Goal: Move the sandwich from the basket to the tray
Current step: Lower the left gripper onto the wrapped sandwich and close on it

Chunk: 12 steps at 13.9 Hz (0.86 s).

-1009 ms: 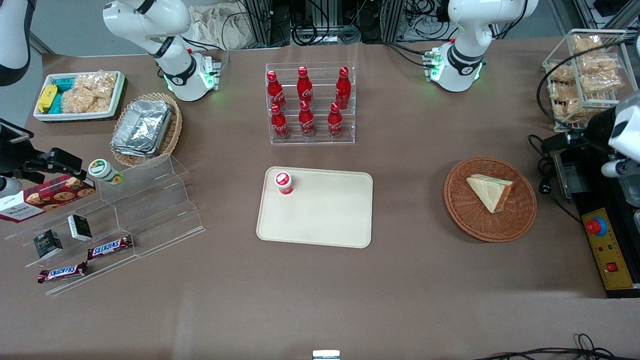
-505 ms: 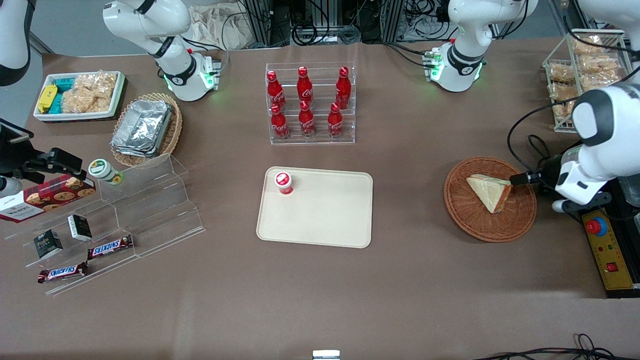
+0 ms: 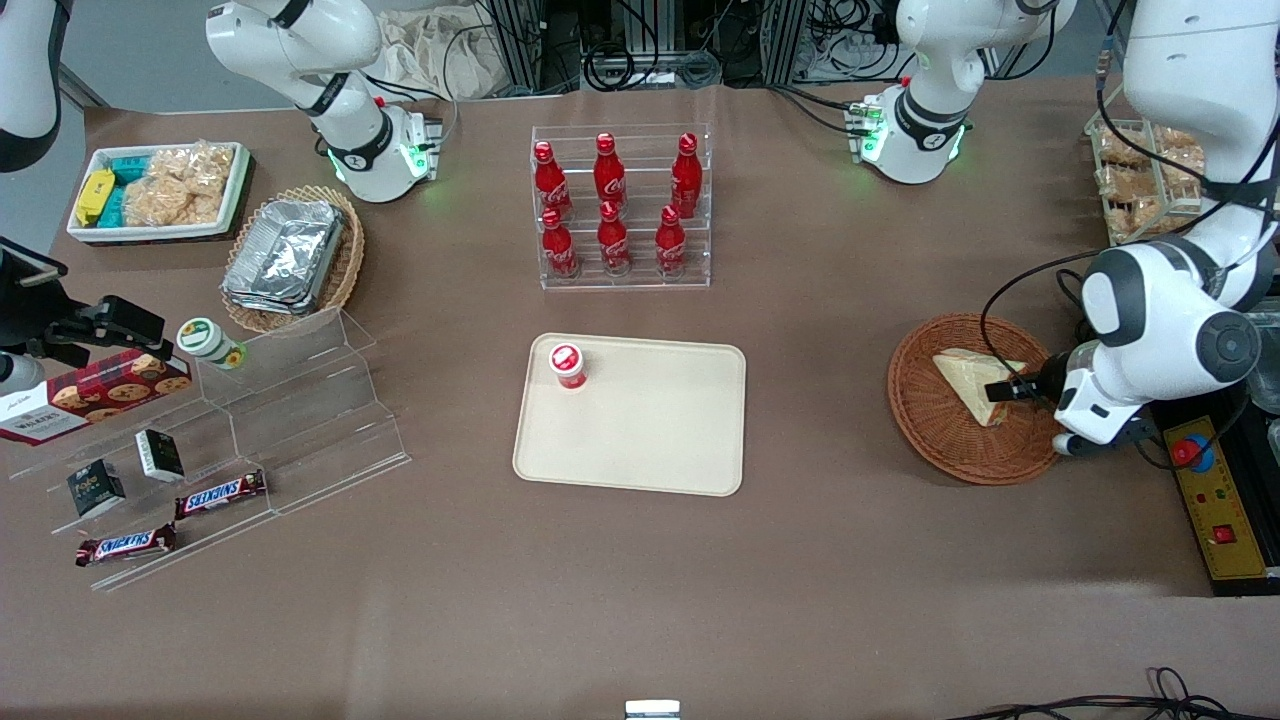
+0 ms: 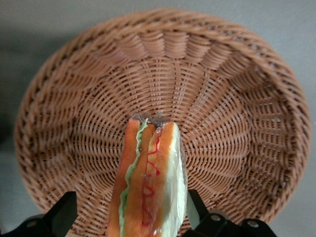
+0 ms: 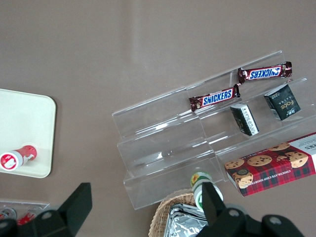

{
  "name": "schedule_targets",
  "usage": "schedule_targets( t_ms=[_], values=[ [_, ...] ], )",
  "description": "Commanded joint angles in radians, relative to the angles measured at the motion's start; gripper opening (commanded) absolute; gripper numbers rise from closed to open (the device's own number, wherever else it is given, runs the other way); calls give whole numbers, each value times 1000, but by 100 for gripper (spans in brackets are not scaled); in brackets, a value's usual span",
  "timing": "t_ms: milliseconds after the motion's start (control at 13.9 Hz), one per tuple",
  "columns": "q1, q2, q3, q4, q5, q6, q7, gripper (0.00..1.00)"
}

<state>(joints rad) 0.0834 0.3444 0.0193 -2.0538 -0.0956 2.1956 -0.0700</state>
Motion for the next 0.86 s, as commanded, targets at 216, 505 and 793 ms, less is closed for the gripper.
schedule_targets(
  t_ms=[216, 505, 793],
  values=[
    [2, 4, -7, -25, -41, 26, -10, 75],
    [2, 13, -7, -22, -42, 24, -10, 29],
    [1, -24, -9, 26, -39, -29, 2, 24]
  ],
)
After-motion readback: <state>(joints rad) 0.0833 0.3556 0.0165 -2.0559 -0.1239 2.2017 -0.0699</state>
